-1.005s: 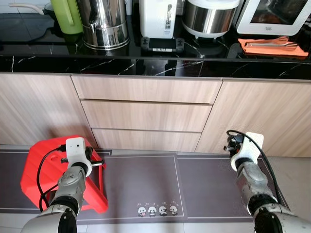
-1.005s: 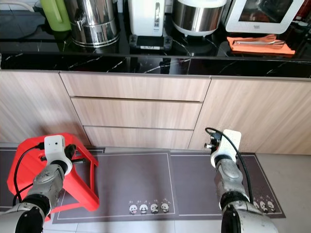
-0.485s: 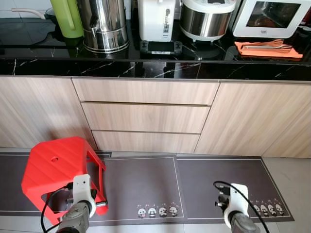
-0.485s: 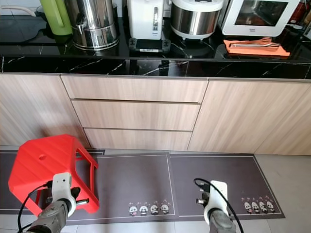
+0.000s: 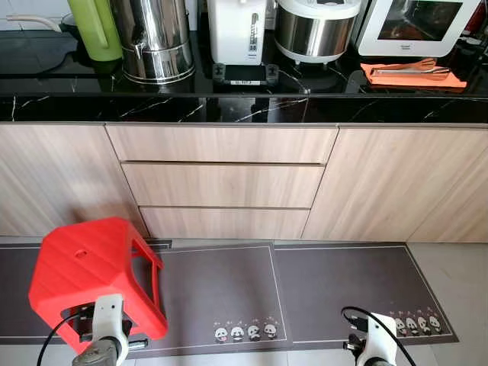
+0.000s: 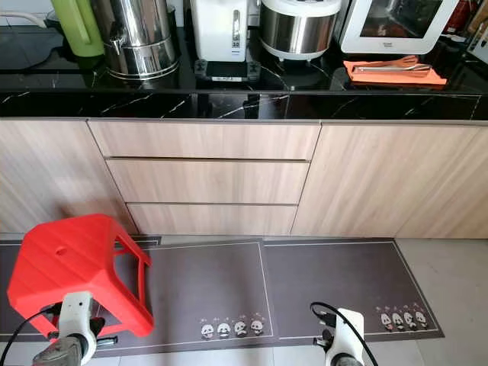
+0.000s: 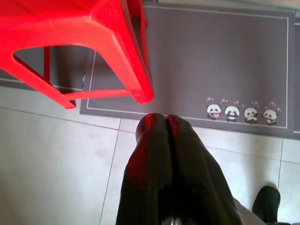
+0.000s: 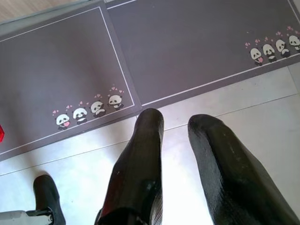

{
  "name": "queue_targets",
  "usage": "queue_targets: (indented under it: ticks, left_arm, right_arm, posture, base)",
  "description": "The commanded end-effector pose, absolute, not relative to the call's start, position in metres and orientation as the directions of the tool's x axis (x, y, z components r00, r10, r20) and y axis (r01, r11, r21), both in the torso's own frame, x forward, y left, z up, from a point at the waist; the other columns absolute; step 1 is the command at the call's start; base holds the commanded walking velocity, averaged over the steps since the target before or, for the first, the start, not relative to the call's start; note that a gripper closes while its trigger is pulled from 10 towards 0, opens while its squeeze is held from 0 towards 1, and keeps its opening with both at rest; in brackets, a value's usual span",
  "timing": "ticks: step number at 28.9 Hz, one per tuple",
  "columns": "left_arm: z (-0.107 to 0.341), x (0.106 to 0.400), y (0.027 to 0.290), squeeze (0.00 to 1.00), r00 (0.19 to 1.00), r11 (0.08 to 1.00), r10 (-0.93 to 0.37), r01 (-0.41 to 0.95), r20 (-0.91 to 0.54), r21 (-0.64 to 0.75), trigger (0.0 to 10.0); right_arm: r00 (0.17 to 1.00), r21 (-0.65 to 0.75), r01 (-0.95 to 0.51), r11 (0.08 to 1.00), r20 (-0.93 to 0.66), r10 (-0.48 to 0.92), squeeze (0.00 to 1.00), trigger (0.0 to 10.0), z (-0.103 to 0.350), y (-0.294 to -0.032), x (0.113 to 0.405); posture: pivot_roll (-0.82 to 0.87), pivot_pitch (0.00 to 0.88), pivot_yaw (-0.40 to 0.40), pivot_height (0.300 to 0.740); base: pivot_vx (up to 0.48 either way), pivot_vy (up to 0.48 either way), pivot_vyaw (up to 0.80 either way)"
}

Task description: Kitchen organization

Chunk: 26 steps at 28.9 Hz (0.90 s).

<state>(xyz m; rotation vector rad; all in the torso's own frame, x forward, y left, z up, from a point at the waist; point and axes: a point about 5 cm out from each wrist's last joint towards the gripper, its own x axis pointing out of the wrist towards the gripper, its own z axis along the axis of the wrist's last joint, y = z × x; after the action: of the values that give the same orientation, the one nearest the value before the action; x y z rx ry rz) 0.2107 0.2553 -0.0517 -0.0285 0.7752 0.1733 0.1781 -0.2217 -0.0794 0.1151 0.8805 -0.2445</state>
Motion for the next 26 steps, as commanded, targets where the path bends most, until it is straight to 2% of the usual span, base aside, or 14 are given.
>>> queue_targets:
  ticks: [1,15,21,24,26]
  left_arm:
    - [-0.059,0.2,0.255,0.0,0.661,0.984,0.143,-0.173,-0.737,0.036,10.0]
    - [-0.065,0.193,0.248,0.0,0.633,0.982,0.147,-0.188,-0.76,0.034,10.0]
    - [-0.063,0.204,0.239,0.0,0.631,0.985,0.153,-0.163,-0.76,0.063,10.0]
    - [-0.063,0.205,0.237,0.0,0.626,0.982,0.164,-0.173,-0.762,0.069,10.0]
    - [-0.063,0.204,0.238,0.0,0.624,0.977,0.168,-0.21,-0.763,0.044,10.0]
  right_arm:
    - [0.604,0.009,0.276,0.961,-0.78,-0.166,0.0,10.0,-0.079,-0.221,0.18]
    - [0.592,0.013,0.27,0.963,-0.791,-0.155,0.0,10.0,-0.078,-0.221,0.184]
    - [0.592,0.016,0.273,0.962,-0.791,-0.154,0.0,10.0,-0.077,-0.221,0.186]
    - [0.592,0.018,0.276,0.961,-0.791,-0.155,0.0,10.0,-0.076,-0.222,0.187]
    - [0.591,0.018,0.277,0.961,-0.791,-0.156,0.0,10.0,-0.076,-0.222,0.187]
  posture:
    - [0.07,0.0,-0.013,0.74]
    - [0.08,0.0,-0.015,0.74]
    - [0.08,0.0,-0.015,0.74]
    - [0.08,0.0,-0.015,0.74]
    - [0.08,0.0,-0.016,0.74]
  base:
    - [0.0,0.0,0.0]
    - [0.0,0.0,-0.62]
    - [0.0,0.0,-0.66]
    - [0.0,-0.441,-0.66]
    - [0.0,0.0,-0.66]
